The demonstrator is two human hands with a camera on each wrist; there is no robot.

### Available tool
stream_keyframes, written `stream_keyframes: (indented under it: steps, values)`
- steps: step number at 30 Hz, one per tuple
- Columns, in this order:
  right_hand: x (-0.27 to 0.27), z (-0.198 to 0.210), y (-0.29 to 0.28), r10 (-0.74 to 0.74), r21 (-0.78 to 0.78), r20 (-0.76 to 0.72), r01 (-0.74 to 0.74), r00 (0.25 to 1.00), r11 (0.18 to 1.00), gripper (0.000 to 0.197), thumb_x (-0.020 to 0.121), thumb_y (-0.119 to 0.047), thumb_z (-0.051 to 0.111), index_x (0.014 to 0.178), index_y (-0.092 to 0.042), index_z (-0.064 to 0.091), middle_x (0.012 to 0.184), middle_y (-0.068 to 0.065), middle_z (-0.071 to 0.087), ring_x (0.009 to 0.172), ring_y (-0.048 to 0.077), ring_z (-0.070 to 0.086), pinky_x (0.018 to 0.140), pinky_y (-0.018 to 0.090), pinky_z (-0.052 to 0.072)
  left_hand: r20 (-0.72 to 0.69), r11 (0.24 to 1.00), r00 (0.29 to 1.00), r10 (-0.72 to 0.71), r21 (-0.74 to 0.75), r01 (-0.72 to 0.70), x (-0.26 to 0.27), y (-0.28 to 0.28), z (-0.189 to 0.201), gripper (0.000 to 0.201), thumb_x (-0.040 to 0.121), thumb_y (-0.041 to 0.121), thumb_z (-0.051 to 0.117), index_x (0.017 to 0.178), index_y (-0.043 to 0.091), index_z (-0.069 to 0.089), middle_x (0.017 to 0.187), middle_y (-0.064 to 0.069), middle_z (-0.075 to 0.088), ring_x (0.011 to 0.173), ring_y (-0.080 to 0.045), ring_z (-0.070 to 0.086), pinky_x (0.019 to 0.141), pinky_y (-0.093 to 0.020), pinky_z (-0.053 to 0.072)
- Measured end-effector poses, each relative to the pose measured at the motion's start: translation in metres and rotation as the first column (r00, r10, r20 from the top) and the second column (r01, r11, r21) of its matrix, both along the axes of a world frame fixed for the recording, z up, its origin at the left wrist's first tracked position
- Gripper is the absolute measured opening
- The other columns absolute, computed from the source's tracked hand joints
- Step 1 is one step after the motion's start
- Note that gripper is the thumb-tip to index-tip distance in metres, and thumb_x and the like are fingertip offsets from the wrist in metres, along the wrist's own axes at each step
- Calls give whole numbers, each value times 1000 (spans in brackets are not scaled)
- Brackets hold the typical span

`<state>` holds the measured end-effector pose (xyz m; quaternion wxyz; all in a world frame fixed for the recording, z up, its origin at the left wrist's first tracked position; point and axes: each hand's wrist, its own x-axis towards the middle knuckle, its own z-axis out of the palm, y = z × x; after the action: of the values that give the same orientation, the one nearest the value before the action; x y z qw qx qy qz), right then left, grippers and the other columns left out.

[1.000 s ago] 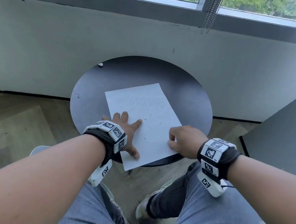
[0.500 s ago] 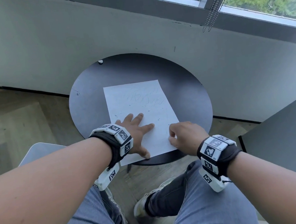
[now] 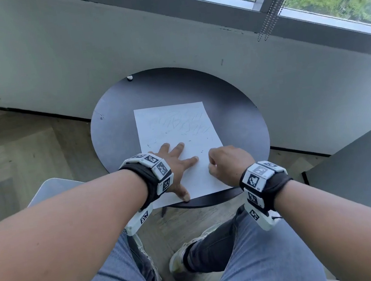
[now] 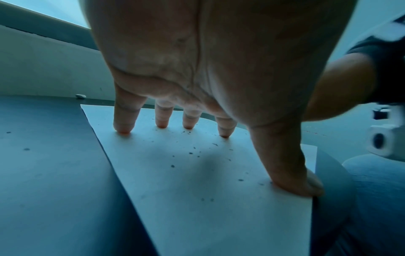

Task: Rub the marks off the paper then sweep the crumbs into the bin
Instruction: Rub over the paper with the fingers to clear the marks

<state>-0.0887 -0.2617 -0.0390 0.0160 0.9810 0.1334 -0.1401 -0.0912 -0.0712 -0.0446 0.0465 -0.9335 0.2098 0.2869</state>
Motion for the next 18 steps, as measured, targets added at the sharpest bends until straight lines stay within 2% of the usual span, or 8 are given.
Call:
stream_keyframes:
  steps: [3,5,8,11,13,15,18]
  values:
    - [-32,-2,11,149,43,-55,-146,987,988,19,96,-32,46,94,-17,58,94,1,65,88,27,60,76,41,54,-3,1000,1000,-8,14,8,0,0,0,116,71,79,70,157,52,-2,169,0,-18,153,-40,-4,114,-67,29]
    - [-40,-1,12,195,69,-91,-189,977,980,19,96,-35,48,94,-19,59,96,0,65,91,26,58,79,41,53,3,1000,1000,-16,19,16,0,0,0,116,70,80,69,157,52,-3,169,1,-18,153,-40,-3,113,-68,29]
    - [-23,2,1,91,67,-111,-84,990,994,17,94,-37,50,93,-23,59,97,-1,65,92,24,59,79,39,54,-10,1000,1000,-8,27,9,0,-1,0,116,71,79,69,156,52,-4,169,1,-19,154,-39,-5,113,-69,28]
    - [0,4,-12,-52,11,-59,53,997,999,16,93,-33,49,93,-21,58,99,2,64,92,28,59,78,38,53,-27,1000,1000,6,22,-5,0,-3,1,116,72,76,71,156,52,-5,169,1,-19,154,-40,-9,114,-70,27]
    - [2,4,-11,-84,-5,-22,84,996,996,15,92,-31,47,90,-19,55,98,4,64,89,30,58,74,37,52,-39,1000,999,15,16,-14,0,-3,2,116,73,74,73,157,51,-4,169,0,-19,154,-41,-10,114,-69,25]
    - [-9,2,-2,-35,-10,-11,35,999,999,14,93,-30,46,90,-18,53,96,4,64,86,29,58,71,36,50,-42,1000,999,17,8,-17,0,-4,3,117,73,72,75,158,50,-3,169,-1,-19,154,-42,-10,114,-68,24]
    - [-35,0,9,151,34,-49,-150,987,988,18,96,-34,47,95,-19,56,97,0,65,89,26,59,75,38,51,-40,1000,999,13,13,-13,-1,-5,4,118,73,71,76,158,49,-2,169,-3,-18,154,-43,-9,114,-67,24]
